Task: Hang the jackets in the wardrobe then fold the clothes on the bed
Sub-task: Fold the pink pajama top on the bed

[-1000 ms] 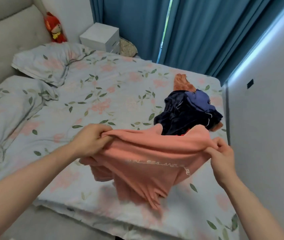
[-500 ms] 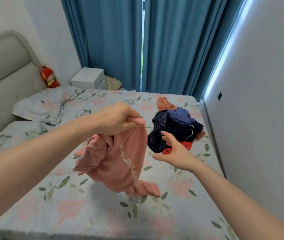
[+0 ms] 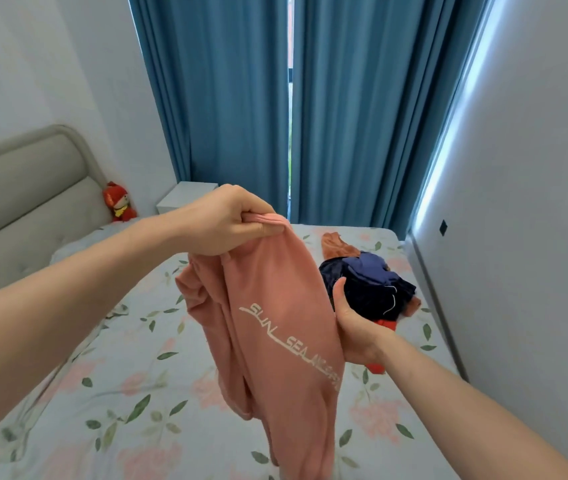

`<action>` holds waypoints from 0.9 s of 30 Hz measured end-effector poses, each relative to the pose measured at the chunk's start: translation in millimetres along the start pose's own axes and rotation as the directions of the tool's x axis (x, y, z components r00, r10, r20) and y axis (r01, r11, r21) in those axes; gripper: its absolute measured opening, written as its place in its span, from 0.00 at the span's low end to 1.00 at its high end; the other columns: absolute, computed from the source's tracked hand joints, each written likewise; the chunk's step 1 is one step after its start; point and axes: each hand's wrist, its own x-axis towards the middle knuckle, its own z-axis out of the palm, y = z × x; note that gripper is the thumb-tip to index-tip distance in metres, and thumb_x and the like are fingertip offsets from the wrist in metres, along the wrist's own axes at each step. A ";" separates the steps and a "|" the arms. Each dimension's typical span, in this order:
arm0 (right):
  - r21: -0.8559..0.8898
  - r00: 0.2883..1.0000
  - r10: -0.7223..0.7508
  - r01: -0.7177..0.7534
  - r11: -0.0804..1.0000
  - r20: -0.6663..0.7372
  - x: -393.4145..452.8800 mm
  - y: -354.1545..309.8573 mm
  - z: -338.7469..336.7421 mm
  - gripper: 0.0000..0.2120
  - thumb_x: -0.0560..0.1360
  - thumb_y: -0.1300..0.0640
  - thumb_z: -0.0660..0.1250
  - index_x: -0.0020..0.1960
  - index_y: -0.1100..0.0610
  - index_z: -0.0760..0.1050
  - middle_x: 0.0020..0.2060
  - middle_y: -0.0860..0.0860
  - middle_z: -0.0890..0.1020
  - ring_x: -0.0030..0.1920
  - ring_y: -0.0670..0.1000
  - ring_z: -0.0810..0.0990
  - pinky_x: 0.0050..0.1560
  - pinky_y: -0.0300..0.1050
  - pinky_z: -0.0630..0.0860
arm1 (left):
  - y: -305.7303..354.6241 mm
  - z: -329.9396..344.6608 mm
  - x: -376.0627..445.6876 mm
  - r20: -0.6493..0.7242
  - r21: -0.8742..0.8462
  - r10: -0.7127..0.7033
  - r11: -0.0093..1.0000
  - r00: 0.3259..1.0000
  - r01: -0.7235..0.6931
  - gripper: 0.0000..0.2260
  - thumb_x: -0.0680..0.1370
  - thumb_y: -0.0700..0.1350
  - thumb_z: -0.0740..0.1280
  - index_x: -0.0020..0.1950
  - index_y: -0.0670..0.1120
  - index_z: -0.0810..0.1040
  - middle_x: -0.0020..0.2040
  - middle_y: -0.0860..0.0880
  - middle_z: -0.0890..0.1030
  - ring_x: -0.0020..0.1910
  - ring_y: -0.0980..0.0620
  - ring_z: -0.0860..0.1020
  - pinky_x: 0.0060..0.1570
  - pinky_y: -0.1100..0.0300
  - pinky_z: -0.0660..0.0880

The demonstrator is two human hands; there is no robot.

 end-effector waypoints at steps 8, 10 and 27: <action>-0.302 0.990 -0.130 0.109 0.947 -0.052 -14.7 -16.9 -29.1 0.24 0.77 0.60 0.66 0.69 0.39 0.77 0.49 0.65 0.80 0.45 0.53 0.77 0.47 0.43 0.75 | -7.0 -1.7 -2.6 0.037 0.039 0.052 0.998 0.998 -0.054 0.19 0.81 0.57 0.67 0.38 0.44 0.78 0.32 0.45 0.71 0.32 0.55 0.65 0.33 0.55 0.68; -0.351 0.889 -0.376 0.275 0.895 -0.261 -26.0 -24.5 -37.7 0.24 0.74 0.62 0.66 0.66 0.43 0.81 0.62 0.55 0.83 0.59 0.51 0.81 0.60 0.47 0.77 | -18.6 0.5 -6.5 0.061 0.101 0.022 0.994 0.998 -0.029 0.21 0.80 0.59 0.68 0.36 0.45 0.76 0.30 0.46 0.71 0.31 0.55 0.65 0.33 0.57 0.67; -0.761 0.289 -0.813 0.293 0.578 -0.506 -98.8 -80.8 -55.1 0.09 0.73 0.64 0.71 0.44 0.53 0.74 0.37 0.48 0.77 0.37 0.48 0.74 0.39 0.42 0.70 | -147.9 82.5 -32.8 0.001 0.152 -0.538 0.833 0.843 0.532 0.05 0.75 0.40 0.66 0.48 0.50 0.74 0.43 0.50 0.78 0.46 0.45 0.77 0.40 0.55 0.69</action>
